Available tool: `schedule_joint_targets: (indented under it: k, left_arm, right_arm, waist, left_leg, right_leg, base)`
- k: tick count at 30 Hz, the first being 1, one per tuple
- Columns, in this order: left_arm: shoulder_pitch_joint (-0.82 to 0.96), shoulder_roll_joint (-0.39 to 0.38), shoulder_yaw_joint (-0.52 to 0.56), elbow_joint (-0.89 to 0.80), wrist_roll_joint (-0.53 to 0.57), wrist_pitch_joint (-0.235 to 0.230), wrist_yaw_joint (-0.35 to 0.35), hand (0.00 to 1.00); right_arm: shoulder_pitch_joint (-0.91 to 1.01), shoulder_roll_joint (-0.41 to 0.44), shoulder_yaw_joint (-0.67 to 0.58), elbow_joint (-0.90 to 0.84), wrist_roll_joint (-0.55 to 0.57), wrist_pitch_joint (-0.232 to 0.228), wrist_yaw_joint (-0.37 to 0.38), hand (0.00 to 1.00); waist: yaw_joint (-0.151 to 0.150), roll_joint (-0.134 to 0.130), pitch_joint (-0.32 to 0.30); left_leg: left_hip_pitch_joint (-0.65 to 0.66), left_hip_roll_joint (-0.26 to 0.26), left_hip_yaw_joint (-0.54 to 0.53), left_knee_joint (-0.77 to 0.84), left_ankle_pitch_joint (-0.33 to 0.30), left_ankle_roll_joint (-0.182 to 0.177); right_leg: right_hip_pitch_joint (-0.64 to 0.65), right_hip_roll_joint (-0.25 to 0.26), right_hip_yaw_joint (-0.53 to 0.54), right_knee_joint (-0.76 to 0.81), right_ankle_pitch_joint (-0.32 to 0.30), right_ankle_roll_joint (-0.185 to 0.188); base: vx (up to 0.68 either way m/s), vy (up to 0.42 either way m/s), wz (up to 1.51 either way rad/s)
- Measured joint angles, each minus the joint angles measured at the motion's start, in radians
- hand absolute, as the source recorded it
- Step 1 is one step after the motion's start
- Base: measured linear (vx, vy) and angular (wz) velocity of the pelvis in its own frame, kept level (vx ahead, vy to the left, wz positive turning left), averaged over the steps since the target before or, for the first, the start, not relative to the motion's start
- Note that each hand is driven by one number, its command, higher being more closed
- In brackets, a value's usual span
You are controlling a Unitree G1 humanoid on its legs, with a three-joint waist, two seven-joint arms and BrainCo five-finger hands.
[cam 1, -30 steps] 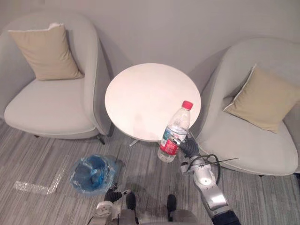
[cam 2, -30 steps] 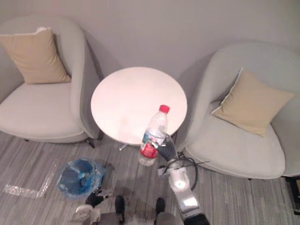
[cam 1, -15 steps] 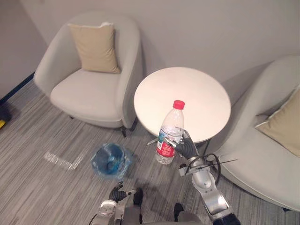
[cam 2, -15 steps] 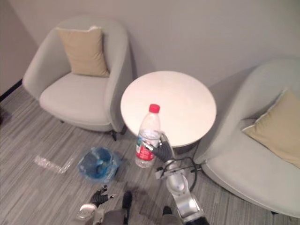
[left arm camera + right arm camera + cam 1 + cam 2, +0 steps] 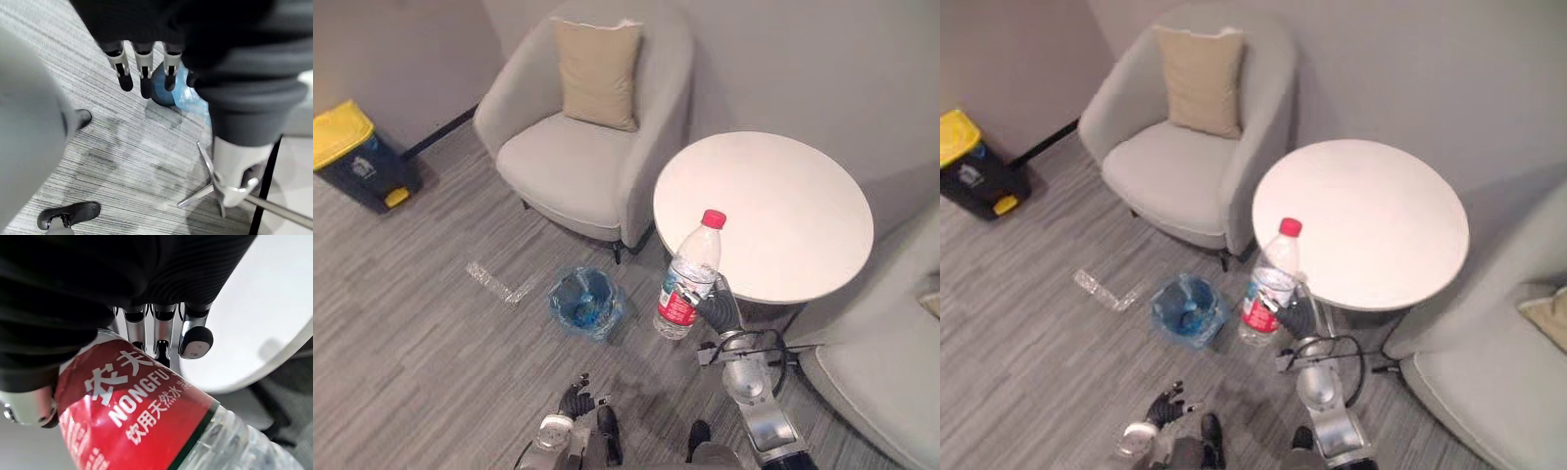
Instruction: Gather rubbish on tea table into small bin, then transfer packed bag to large trash can.
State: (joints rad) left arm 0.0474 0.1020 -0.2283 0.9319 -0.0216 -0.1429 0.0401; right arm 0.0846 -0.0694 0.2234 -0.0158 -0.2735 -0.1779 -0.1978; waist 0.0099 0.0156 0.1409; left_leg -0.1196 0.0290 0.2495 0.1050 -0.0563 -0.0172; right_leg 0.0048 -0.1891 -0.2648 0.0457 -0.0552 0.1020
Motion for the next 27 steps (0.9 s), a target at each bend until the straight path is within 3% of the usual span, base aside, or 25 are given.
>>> schedule_joint_targets:
  k: [4, 8, 10, 12, 13, 15, 17, 18, 19, 20, 22, 23, 25, 27]
  left_arm:
    - [0.005, 0.011, 0.001, 0.002, 0.000, 0.000, 0.002, 0.00]
    - [0.005, 0.031, 0.001, -0.009, 0.000, 0.000, 0.001, 0.00]
    - [0.006, 0.037, 0.001, -0.007, 0.000, 0.002, 0.003, 0.00]
    - [0.013, 0.039, 0.002, -0.007, -0.001, 0.002, 0.005, 0.00]
    - [0.013, 0.041, -0.005, -0.008, -0.001, 0.002, 0.006, 0.00]
    - [0.013, 0.042, -0.003, 0.002, -0.001, 0.002, 0.007, 0.00]
    - [0.002, 0.033, -0.005, 0.021, -0.001, 0.002, 0.016, 0.00]
    - [0.003, 0.029, -0.005, 0.027, -0.001, 0.002, 0.016, 0.00]
    - [0.000, 0.025, -0.002, 0.038, 0.001, 0.003, 0.017, 0.00]
    - [0.002, -0.006, 0.001, 0.036, 0.003, 0.000, 0.018, 0.00]
    - [0.006, -0.026, 0.004, 0.032, 0.013, 0.000, 0.018, 0.00]
    - [0.005, -0.033, 0.003, 0.032, 0.022, 0.000, 0.017, 0.00]
    - [0.004, -0.037, 0.001, 0.021, 0.024, 0.000, 0.018, 0.00]
    - [0.004, -0.037, 0.001, -0.003, 0.031, -0.003, 0.021, 0.00]
  right_arm:
    - [-0.006, 0.028, 0.028, 0.056, -0.001, 0.000, 0.007, 1.00]
    - [-0.005, 0.027, 0.047, 0.095, -0.004, 0.010, 0.023, 1.00]
    - [-0.006, 0.027, 0.062, 0.095, -0.011, 0.010, 0.027, 1.00]
    - [-0.002, 0.025, 0.065, 0.098, -0.027, 0.012, 0.028, 1.00]
    - [0.000, 0.020, 0.065, 0.108, -0.039, 0.012, 0.030, 1.00]
    - [0.001, 0.017, 0.066, 0.111, -0.039, 0.010, 0.030, 1.00]
    - [-0.003, 0.018, 0.060, 0.121, -0.039, 0.010, 0.030, 1.00]
    - [0.000, 0.018, 0.058, 0.121, -0.039, 0.010, 0.029, 1.00]
    - [0.003, 0.018, 0.055, 0.122, -0.037, 0.009, 0.029, 1.00]
    - [0.004, -0.014, 0.052, 0.125, -0.037, 0.010, 0.030, 1.00]
    - [-0.003, -0.019, 0.042, 0.124, -0.037, 0.010, 0.027, 1.00]
    - [-0.005, -0.016, 0.034, 0.124, -0.037, 0.010, 0.020, 1.00]
    - [-0.004, -0.016, 0.033, 0.124, -0.033, 0.010, 0.008, 1.00]
    - [-0.010, -0.012, 0.033, 0.124, -0.032, 0.008, -0.007, 1.00]
  waist:
    - [0.009, -0.005, -0.003]
    - [0.008, -0.035, 0.004]
    - [0.007, -0.044, 0.001]
    - [-0.006, -0.036, 0.006]
    - [-0.014, -0.029, 0.007]
    - [-0.016, -0.033, 0.005]
    - [-0.019, -0.032, 0.006]
    - [-0.019, -0.036, 0.003]
    - [-0.023, -0.035, -0.002]
    - [-0.014, 0.015, -0.022]
    - [-0.007, 0.034, -0.028]
    - [-0.006, 0.031, -0.025]
    - [-0.007, 0.022, -0.016]
    - [-0.002, 0.003, -0.004]
  left_leg:
    - [0.017, -0.037, -0.011, -0.025, -0.007, 0.017]
    - [-0.014, -0.063, -0.016, 0.094, -0.119, 0.030]
    - [-0.015, -0.070, -0.043, 0.137, -0.160, 0.035]
    - [0.025, -0.061, -0.098, 0.135, -0.168, 0.048]
    - [0.059, -0.046, -0.135, 0.116, -0.168, 0.048]
    - [0.093, -0.035, -0.185, 0.090, -0.167, 0.047]
    - [0.122, -0.035, -0.249, 0.084, -0.164, 0.041]
    - [0.133, -0.044, -0.264, 0.085, -0.165, 0.038]
    - [0.149, -0.054, -0.292, 0.092, -0.180, 0.016]
    - [0.142, -0.023, -0.302, 0.110, -0.185, 0.003]
    - [0.118, -0.019, -0.275, 0.173, -0.182, -0.030]
    - [0.084, -0.020, -0.246, 0.265, -0.179, -0.061]
    - [0.035, 0.034, -0.141, 0.408, -0.210, -0.066]
    - [-0.013, 0.109, -0.059, 0.417, -0.220, -0.053]
  right_leg:
    - [0.006, -0.027, -0.001, 0.019, -0.043, 0.032]
    - [-0.023, -0.078, 0.038, 0.167, -0.147, 0.041]
    - [-0.053, -0.088, 0.075, 0.283, -0.147, 0.033]
    - [-0.152, -0.069, 0.140, 0.510, -0.132, -0.044]
    - [-0.176, -0.008, 0.182, 0.542, -0.188, -0.046]
    - [-0.201, 0.076, 0.206, 0.490, -0.212, -0.049]
    - [-0.241, 0.159, 0.229, 0.346, -0.184, -0.064]
    - [-0.244, 0.171, 0.230, 0.275, -0.133, -0.068]
    - [-0.228, 0.172, 0.217, 0.211, -0.015, -0.109]
    - [-0.196, 0.185, 0.182, 0.174, 0.019, -0.130]
    - [-0.159, 0.182, 0.181, 0.130, 0.022, -0.134]
    - [-0.123, 0.173, 0.182, 0.098, 0.022, -0.135]
    - [-0.041, 0.168, 0.187, 0.052, 0.021, -0.136]
    - [0.011, 0.149, 0.189, 0.047, 0.017, -0.130]
  base:
    - [0.02, 0.071, 0.14]
    - [0.09, 0.075, 0.14]
    - [0.26, 0.115, 0.19]
    - [0.28, 0.080, 0.58]
    - [0.29, 0.006, 0.76]
    - [0.36, -0.063, 0.87]
    - [0.38, -0.108, 1.05]
    - [0.37, -0.104, 1.10]
    - [0.40, -0.070, 0.89]
    - [0.48, -0.044, 0.71]
    - [0.37, -0.005, 0.28]
    - [0.30, 0.010, 0.25]
    - [0.26, 0.045, 0.21]
    - [0.18, 0.110, 0.09]
